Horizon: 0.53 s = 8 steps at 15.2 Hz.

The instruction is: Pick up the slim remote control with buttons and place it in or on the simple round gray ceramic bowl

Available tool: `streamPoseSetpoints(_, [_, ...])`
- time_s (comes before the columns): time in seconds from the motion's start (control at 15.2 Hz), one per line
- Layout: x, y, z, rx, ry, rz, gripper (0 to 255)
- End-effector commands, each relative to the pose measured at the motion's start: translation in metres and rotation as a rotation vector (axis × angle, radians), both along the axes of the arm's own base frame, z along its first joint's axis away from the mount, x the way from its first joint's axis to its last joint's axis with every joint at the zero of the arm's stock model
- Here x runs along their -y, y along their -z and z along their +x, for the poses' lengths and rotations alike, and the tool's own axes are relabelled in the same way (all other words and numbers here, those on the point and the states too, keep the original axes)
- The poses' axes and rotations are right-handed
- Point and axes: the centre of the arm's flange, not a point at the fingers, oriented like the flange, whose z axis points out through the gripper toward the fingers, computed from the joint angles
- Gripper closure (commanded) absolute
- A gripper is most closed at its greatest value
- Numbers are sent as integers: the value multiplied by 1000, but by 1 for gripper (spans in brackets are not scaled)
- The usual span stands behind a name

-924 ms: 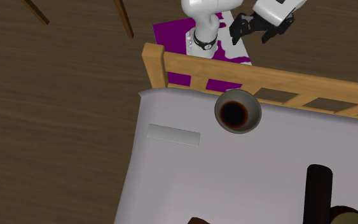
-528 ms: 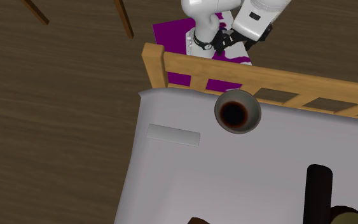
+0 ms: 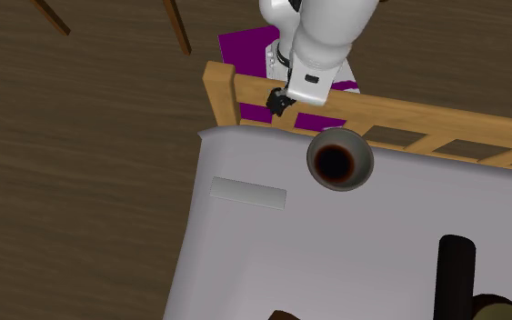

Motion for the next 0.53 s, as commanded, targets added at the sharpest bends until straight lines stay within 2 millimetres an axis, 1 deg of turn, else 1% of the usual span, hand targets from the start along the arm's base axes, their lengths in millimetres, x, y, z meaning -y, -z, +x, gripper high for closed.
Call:
streamPoseSetpoints(0.0, [22, 13, 8, 5, -76, 7, 0])
streamPoseSetpoints(0.46, [86, 61, 54, 17, -320, 33, 0])
